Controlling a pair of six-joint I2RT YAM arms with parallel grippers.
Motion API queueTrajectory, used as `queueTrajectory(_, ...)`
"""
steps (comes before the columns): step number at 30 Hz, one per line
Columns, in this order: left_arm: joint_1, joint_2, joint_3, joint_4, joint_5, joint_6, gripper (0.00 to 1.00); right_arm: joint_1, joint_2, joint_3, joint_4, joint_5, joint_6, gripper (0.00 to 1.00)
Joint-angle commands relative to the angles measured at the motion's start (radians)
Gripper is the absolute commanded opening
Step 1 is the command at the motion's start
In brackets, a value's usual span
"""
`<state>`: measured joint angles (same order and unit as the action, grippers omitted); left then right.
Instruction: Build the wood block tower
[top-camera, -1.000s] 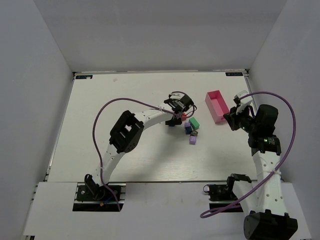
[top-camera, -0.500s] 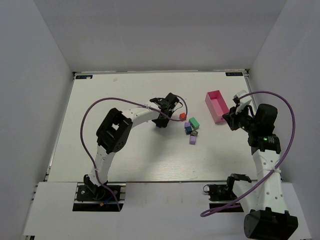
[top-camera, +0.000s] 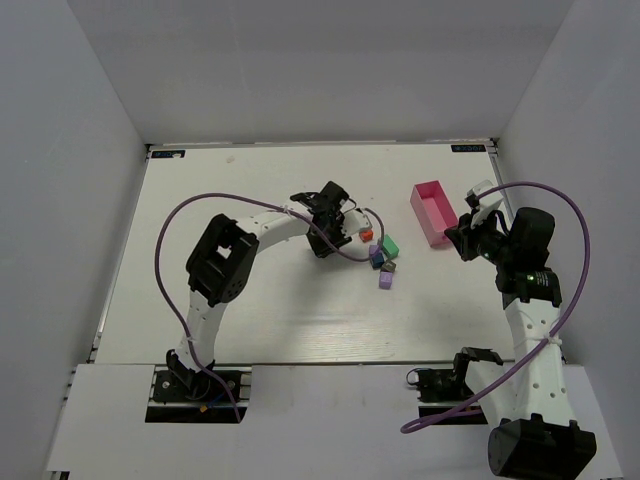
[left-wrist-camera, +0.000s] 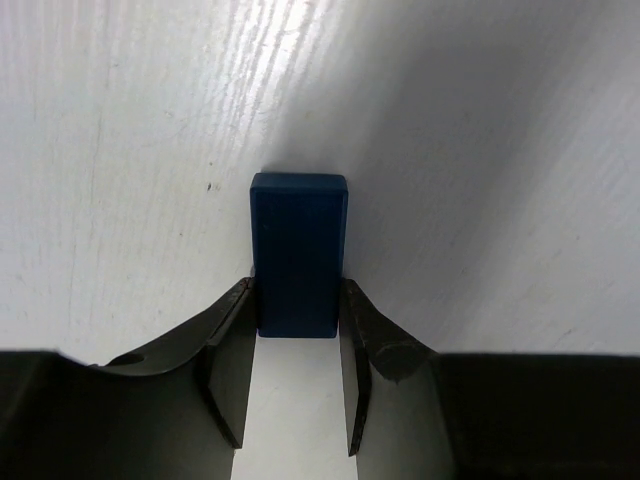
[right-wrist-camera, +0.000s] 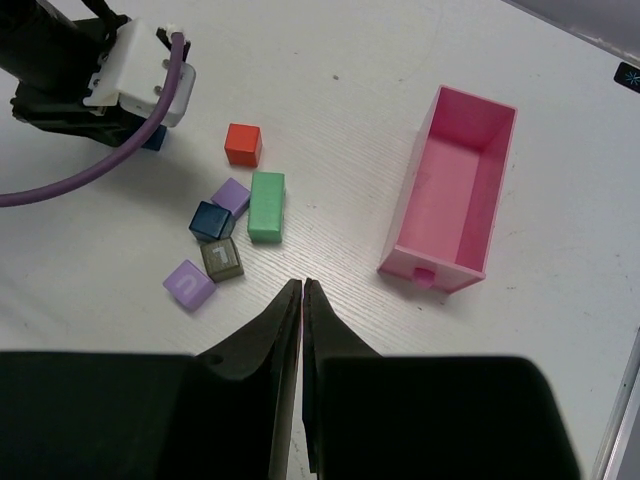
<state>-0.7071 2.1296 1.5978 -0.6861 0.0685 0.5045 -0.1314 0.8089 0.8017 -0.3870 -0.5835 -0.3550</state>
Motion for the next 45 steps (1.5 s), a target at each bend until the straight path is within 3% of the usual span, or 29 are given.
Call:
queueTrajectory(1, 0.032, -0.027, 0.033, -0.059, 0.111, 0.164, 0.02, -0.002, -0.004, -0.013, 0.027, -0.021, -0.018, 0.1)
queueTrajectory(4, 0.072, -0.017, 0.085, -0.11, 0.245, 0.25, 0.02, -0.005, -0.001, -0.019, 0.028, -0.026, -0.03, 0.1)
queueTrajectory(12, 0.129, 0.091, 0.255, -0.237, 0.387, 0.445, 0.04, -0.002, -0.004, -0.019, 0.025, -0.039, -0.044, 0.11)
queueTrajectory(19, 0.129, 0.136, 0.289, -0.262, 0.375, 0.54, 0.04, -0.005, -0.007, -0.027, 0.034, -0.05, -0.052, 0.12)
queueTrajectory(27, 0.129, 0.089, 0.202, -0.225, 0.309, 0.575, 0.04, -0.002, -0.008, -0.029, 0.028, -0.059, -0.056, 0.14)
queueTrajectory(33, 0.12, 0.089, 0.192, -0.216, 0.28, 0.575, 0.18, -0.004, -0.008, -0.027, 0.023, -0.061, -0.062, 0.19)
queueTrajectory(34, 0.12, 0.089, 0.183, -0.216, 0.28, 0.575, 0.25, -0.004, -0.008, -0.027, 0.023, -0.062, -0.061, 0.19)
queueTrajectory(39, 0.12, 0.098, 0.183, -0.207, 0.271, 0.557, 0.32, -0.001, -0.007, -0.026, 0.023, -0.061, -0.064, 0.22)
queueTrajectory(42, 0.12, 0.098, 0.183, -0.207, 0.271, 0.557, 0.45, -0.007, -0.008, -0.027, 0.023, -0.061, -0.065, 0.22)
queueTrajectory(43, 0.12, 0.098, 0.183, -0.198, 0.271, 0.548, 0.45, -0.005, -0.007, -0.027, 0.023, -0.062, -0.065, 0.22)
queueTrajectory(45, 0.12, 0.098, 0.183, -0.197, 0.26, 0.539, 0.61, -0.005, -0.007, -0.029, 0.022, -0.064, -0.067, 0.22)
